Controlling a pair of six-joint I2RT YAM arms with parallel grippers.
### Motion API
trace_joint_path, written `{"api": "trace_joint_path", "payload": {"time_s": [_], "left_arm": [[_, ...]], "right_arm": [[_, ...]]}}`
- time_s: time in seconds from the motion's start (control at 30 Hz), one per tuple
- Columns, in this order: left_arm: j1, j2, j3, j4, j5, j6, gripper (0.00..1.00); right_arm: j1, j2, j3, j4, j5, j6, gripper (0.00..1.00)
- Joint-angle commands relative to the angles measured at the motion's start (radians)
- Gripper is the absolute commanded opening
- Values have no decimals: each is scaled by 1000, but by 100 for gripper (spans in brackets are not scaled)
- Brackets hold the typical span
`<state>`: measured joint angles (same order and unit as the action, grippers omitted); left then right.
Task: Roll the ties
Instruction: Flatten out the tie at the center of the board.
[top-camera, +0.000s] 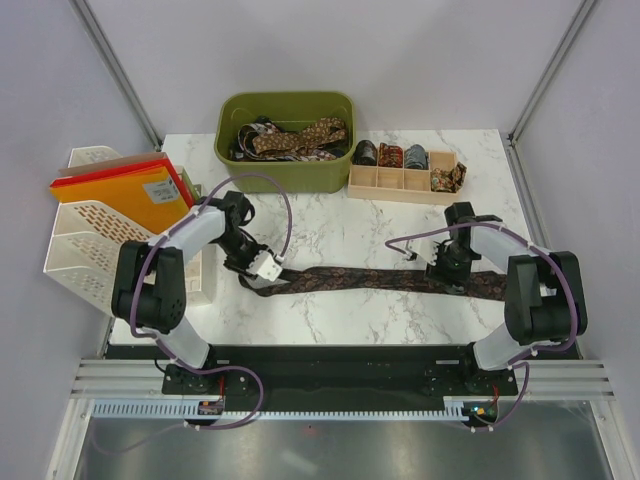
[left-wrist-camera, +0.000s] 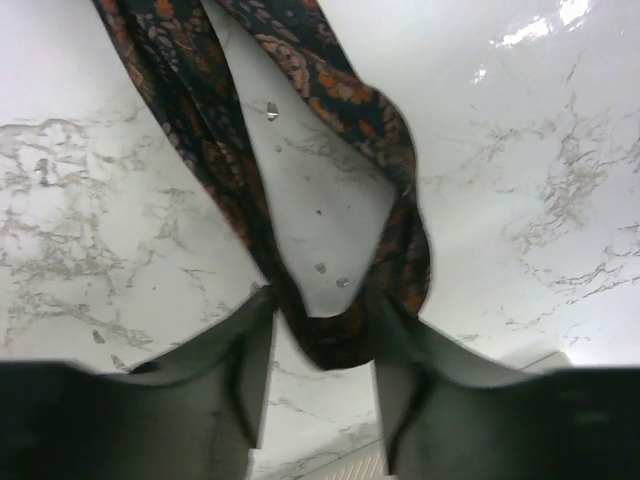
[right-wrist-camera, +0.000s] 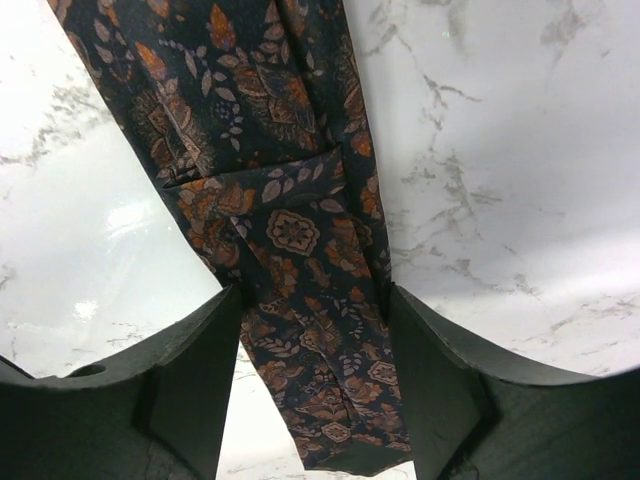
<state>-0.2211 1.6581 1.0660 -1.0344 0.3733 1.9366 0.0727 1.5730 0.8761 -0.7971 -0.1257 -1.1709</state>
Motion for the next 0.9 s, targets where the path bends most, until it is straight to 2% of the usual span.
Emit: {"api": "trace_joint_path", "payload": {"time_s": [0.0,0.03,0.07,0.17,0.2,0.23,0.27,0.3,0.33,0.37,0.47,0.5,0.6,0.8,0.87], "left_arm": [[-3,22,103,-90,71,-134,39],[-4,37,115,-87,78,-178,35],[-4,49,139,-90,84,-277,26],[-3,86,173,-110,84,-450,15],[3,91,183,-121,101,-482,16],[12,88,193,-131,127,-525,21],[25,78,210,-142,160,-531,49],[49,60,212,-171,227,-528,61],[51,40,201,-168,237,-506,82],[51,-18,159,-168,240,-475,99],[51,-145,39,-103,254,-375,100],[49,-162,16,-76,254,-351,100],[39,-172,-40,-33,225,-297,100],[-3,-141,-104,71,106,-209,100],[-11,-135,-123,118,89,-192,100]], "right_arm": [[-27,19,3,10,31,-42,65],[-33,19,3,7,31,-45,62],[-43,16,1,6,32,-56,60],[-68,10,6,-13,28,-76,53],[-70,9,11,-22,20,-81,52],[-68,9,17,-30,6,-82,52],[-70,2,27,-43,0,-84,52],[-68,-2,34,-51,-8,-84,54],[-68,-10,41,-57,-29,-82,54],[-68,-22,55,-77,-40,-84,54],[-68,-42,93,-135,-86,-87,61],[-70,-50,103,-148,-94,-87,66],[-70,-82,119,-175,-130,-88,71],[-68,-88,124,-192,-86,-95,73],[-128,-91,130,-198,-80,-124,72]]}}
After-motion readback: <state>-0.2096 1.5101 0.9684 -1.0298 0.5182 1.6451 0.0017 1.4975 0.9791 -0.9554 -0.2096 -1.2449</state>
